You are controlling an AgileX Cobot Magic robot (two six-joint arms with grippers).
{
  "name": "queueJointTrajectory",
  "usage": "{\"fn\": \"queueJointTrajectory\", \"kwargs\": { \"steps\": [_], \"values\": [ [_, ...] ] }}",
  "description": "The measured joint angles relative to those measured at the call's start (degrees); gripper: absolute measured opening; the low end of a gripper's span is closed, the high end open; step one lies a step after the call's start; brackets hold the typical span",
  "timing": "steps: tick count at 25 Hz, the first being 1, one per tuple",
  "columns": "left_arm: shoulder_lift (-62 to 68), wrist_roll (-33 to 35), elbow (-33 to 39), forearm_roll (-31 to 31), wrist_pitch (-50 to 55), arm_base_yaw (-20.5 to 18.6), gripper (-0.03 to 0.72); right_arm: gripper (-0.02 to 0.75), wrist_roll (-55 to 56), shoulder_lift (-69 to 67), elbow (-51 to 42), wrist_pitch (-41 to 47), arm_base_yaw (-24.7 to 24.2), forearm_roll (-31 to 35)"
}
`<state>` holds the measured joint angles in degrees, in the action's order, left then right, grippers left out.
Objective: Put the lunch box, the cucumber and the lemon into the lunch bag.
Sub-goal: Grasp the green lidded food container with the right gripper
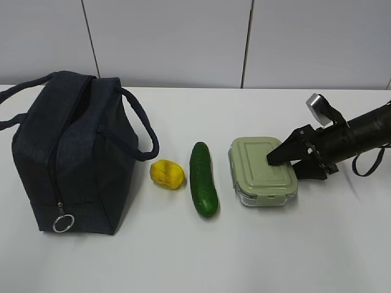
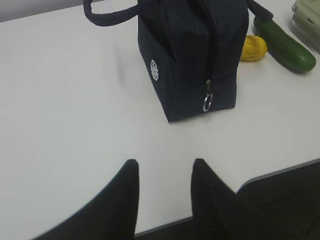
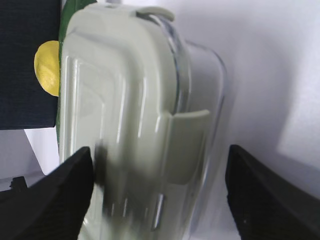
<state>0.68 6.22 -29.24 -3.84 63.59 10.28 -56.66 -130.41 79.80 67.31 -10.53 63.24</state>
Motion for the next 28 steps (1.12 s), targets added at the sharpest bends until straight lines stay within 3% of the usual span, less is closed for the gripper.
{"fn": "queueJointTrajectory", "kwargs": {
  "steps": [18,28],
  "values": [
    [0.0,0.0,0.0,-2.1,0.0,0.0,0.239,0.577,-0.6,0.0,0.0,0.0,0.3,0.6],
    [0.0,0.0,0.0,-2.3,0.0,0.0,0.239,0.471,-0.6,0.0,0.1,0.5,0.3,0.8]
  ]
}}
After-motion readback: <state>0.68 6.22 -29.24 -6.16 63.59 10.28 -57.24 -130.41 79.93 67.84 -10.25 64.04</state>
